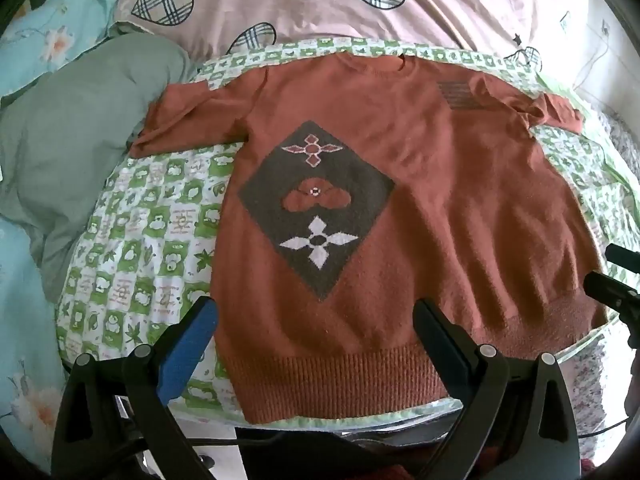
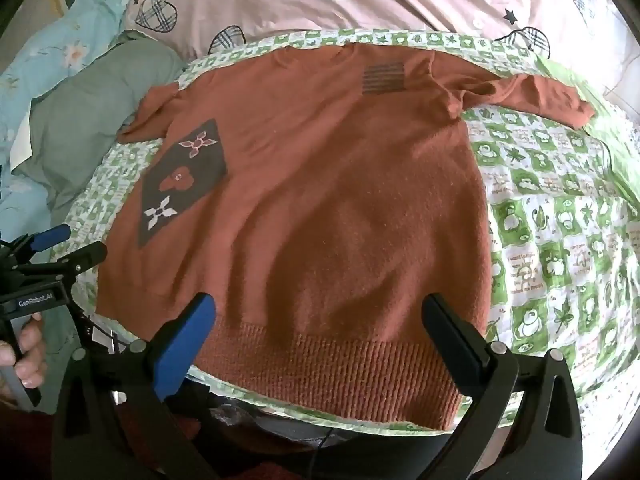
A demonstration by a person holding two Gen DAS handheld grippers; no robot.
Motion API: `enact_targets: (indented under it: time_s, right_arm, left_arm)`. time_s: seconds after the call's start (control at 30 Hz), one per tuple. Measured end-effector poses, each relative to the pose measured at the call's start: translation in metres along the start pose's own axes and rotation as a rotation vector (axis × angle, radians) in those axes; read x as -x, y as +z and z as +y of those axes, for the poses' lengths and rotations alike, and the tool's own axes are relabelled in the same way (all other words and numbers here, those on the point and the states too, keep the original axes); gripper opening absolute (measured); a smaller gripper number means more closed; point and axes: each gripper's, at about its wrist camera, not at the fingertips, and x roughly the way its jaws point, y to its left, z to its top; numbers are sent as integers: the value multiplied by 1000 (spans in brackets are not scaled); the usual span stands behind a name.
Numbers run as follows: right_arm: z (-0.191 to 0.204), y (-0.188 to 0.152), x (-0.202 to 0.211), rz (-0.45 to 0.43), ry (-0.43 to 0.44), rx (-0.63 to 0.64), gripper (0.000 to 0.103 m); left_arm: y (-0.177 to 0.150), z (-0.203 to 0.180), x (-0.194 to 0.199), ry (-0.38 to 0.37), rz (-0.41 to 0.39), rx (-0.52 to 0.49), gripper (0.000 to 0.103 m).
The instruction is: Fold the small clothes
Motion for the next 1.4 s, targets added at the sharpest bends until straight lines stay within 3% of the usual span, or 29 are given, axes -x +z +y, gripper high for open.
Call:
enact_targets:
  time_s: [0.2, 0.27, 0.67, 0.97, 1.27, 1.4]
  right_arm:
    - [1, 5, -1, -1, 3, 7, 103]
    - [1, 4, -1, -1, 2, 0, 103]
    - [4, 2, 1, -10, 3, -1, 103]
    - [2, 2, 0, -15, 8, -2, 103]
    - [8, 2, 0, 15, -11, 4, 103]
    - [7, 2, -1, 14, -13, 6, 103]
  left_arm:
    - [0, -2, 6, -3, -16, -5, 98]
    - [2, -3, 8, -6, -71, 12, 98]
    - [2, 0, 10, -15, -73, 14, 98]
    - [6, -1, 4, 2, 36, -12, 98]
    - [7, 1, 1, -18, 72, 2, 98]
    - [5, 1, -2, -7, 34, -2, 98]
